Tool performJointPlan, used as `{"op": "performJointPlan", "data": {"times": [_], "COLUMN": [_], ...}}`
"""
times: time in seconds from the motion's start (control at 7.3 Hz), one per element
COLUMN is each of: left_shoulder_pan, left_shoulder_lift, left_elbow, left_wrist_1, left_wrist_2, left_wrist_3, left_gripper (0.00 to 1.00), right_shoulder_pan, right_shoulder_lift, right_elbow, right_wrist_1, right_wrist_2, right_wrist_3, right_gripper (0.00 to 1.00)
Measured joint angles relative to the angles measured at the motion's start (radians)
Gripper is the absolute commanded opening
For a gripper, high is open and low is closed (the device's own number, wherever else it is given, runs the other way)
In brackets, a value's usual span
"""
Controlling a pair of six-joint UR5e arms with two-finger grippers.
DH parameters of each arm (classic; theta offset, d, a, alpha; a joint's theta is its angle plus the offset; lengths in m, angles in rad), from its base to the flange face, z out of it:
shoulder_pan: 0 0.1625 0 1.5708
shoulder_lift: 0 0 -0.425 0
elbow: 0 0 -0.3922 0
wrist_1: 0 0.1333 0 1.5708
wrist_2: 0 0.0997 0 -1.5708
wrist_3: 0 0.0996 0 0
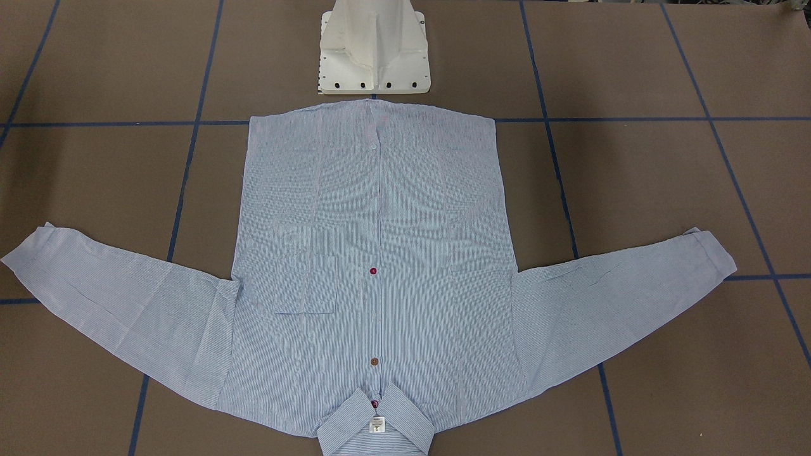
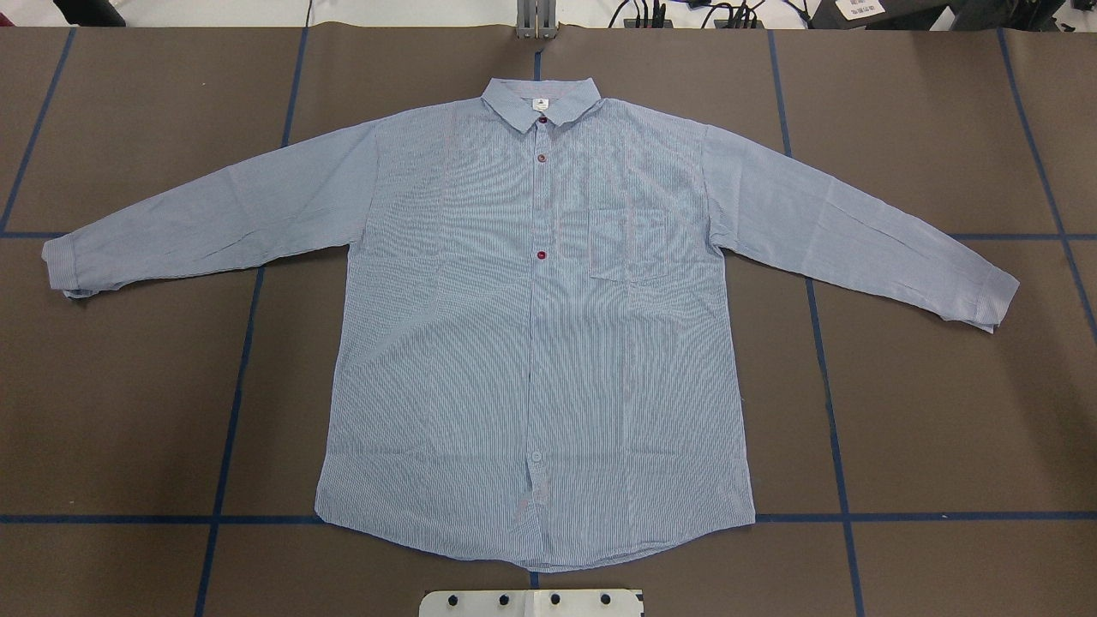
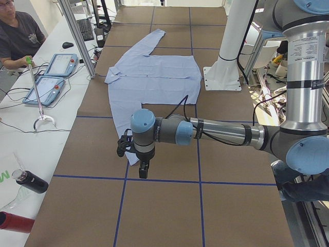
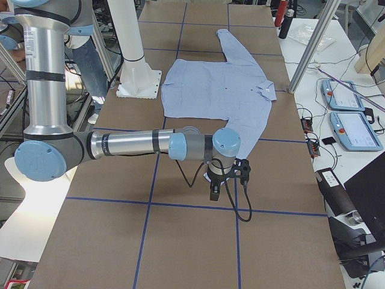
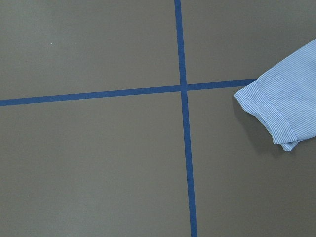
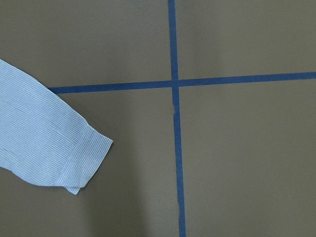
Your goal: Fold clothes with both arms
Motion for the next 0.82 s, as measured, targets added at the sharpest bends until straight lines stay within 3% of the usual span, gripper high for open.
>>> {"op": "performJointPlan", "data": {"times": [0.82], "left_shoulder_pan": [0.0], "left_shoulder_lift": [-0.002], "left_elbow": [-0.022], "left_wrist_1": [-0.001], "left_wrist_2": [-0.005], "left_wrist_3": [-0.001], "left_gripper": [1.0], "right_shoulder_pan": [-0.01], "right_shoulder_lift": [0.014], "right_elbow": [0.005], "right_wrist_1": [0.01], "right_wrist_2": [0.032], "right_wrist_3": [0.019], "right_gripper": [1.0]}}
